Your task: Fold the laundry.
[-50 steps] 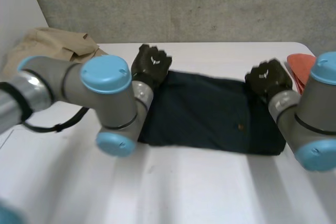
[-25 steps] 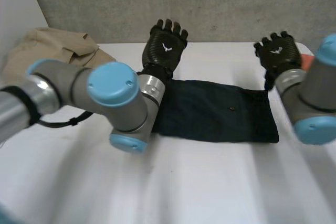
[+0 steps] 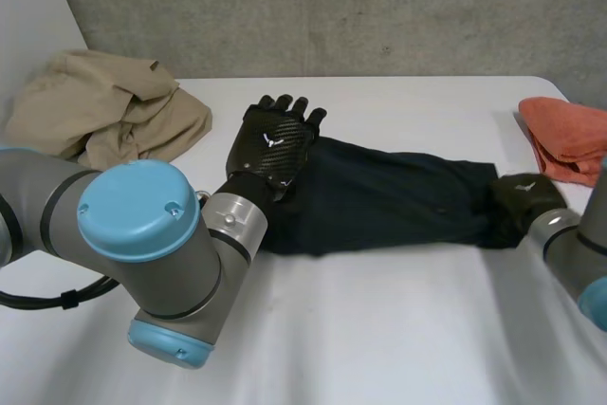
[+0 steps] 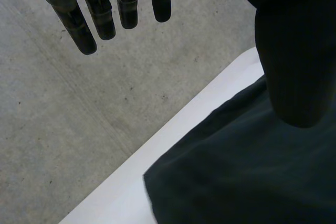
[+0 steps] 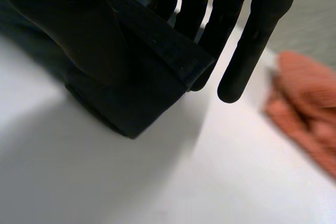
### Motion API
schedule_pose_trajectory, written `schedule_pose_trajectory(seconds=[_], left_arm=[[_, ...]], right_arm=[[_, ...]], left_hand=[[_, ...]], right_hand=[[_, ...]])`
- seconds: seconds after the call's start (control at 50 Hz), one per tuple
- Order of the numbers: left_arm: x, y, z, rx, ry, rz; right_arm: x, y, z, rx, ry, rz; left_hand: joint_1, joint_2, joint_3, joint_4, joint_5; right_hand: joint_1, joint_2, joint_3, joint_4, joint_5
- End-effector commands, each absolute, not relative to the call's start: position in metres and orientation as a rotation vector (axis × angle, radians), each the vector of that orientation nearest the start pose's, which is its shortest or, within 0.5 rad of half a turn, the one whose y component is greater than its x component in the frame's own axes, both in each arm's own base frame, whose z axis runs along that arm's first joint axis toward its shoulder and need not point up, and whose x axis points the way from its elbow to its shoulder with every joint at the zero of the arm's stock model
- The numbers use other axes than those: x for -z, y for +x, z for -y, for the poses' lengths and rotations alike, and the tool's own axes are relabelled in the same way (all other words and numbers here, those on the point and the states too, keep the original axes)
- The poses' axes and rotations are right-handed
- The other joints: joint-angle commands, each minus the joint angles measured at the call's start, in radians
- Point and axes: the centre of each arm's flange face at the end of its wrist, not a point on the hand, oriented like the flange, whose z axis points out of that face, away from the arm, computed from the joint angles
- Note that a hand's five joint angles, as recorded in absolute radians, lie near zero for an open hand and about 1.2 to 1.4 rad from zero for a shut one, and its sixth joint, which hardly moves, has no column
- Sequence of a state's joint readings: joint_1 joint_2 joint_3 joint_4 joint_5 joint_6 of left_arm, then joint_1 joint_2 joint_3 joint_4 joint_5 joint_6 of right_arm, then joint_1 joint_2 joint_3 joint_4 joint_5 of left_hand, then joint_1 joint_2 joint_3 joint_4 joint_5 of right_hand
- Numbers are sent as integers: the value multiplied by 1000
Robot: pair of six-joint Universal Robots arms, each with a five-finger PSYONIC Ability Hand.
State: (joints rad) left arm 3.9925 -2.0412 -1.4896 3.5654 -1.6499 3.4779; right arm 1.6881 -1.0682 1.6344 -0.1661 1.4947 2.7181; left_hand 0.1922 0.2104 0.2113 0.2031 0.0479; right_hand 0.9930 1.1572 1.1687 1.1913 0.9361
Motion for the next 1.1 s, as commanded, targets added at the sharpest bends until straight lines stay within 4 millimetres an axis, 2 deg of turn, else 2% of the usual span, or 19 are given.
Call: schedule_pose_trajectory(seconds=[0.02,0.1,0.14,0.18,0.2,0.28,0.36,0.4,0.42,0.44,0.5,0.52,0.56,0.58,0.62,0.66,0.74,0.9,1.1], left_arm=[[-227,-352,214,2464,1078,-2032],[-232,-348,211,2473,1069,-2025],[-231,-347,210,2464,1071,-2031],[-230,-346,210,2461,1068,-2032],[-229,-345,211,2456,1068,-2035],[-228,-341,217,2444,1037,-2042],[-229,-338,223,2443,1013,-2034],[-232,-336,228,2451,991,-2024],[-233,-334,233,2453,971,-2019],[-236,-332,238,2461,952,-2008],[-242,-329,249,2474,909,-1986],[-248,-331,255,2496,889,-1964],[-252,-334,259,2517,878,-1946],[-253,-336,262,2527,872,-1939],[-255,-347,272,2556,864,-1933],[-257,-355,276,2584,863,-1929],[-247,-377,276,2579,911,-2007],[-210,-409,258,2343,1092,-2322],[-152,-403,259,1962,1162,-2548]], right_arm=[[-190,148,333,2109,-962,-2617],[-183,148,337,2104,-1318,-2639],[-188,162,340,2177,-1488,-2530],[-195,192,334,2257,-1591,-2349],[-199,234,317,2305,-1684,-2094],[-191,318,262,2265,-1836,-1495],[-143,349,219,1993,-1946,-1329],[-130,352,208,1907,-1988,-1333],[-129,353,205,1881,-2009,-1323],[-132,353,205,1889,-2011,-1327],[-153,354,210,1980,-1964,-1300],[-180,350,218,2085,-1879,-1301],[-203,342,227,2150,-1763,-1351],[-224,329,238,2176,-1571,-1455],[-238,317,248,2158,-1347,-1555],[-247,300,265,2024,-947,-1711],[-252,281,278,1915,-755,-1844],[-217,275,307,1701,-792,-2102],[-160,279,326,1359,-811,-2338]], left_hand=[[-18,-36,-37,-29,-48],[-18,-36,-37,-29,-48],[-18,-36,-37,-29,-48],[-18,-36,-37,-29,-48],[-18,-36,-37,-29,-48],[-18,-36,-37,-29,-48],[-18,-36,-37,-29,-48],[-18,-36,-37,-29,-48],[-18,-36,-37,-29,-48],[-18,-36,-37,-29,-48],[-18,-36,-37,-29,-48],[-18,-36,-37,-29,-48],[-18,-36,-37,-29,-48],[-18,-36,-37,-29,-48],[-18,-36,-37,-29,-48],[-18,-36,-37,-29,-48],[-8,-26,-27,-19,-38],[-11,-29,-30,-22,-41],[-11,-29,-30,-22,-41]], right_hand=[[403,239,228,205,286],[403,239,228,205,286],[403,239,228,205,286],[403,239,228,205,286],[403,239,228,205,286],[403,239,228,205,286],[403,239,228,205,286],[364,199,188,165,246],[-439,-603,-615,-637,-557],[-818,-983,-994,-1017,-936],[-818,-983,-994,-1017,-936],[-818,-983,-994,-1017,-936],[-818,-983,-994,-1017,-936],[-818,-983,-994,-1017,-936],[-818,-983,-994,-1017,-936],[-818,-983,-994,-1017,-936],[-818,-983,-994,-1017,-936],[-818,-983,-994,-1017,-936],[-818,-983,-994,-1017,-936]])
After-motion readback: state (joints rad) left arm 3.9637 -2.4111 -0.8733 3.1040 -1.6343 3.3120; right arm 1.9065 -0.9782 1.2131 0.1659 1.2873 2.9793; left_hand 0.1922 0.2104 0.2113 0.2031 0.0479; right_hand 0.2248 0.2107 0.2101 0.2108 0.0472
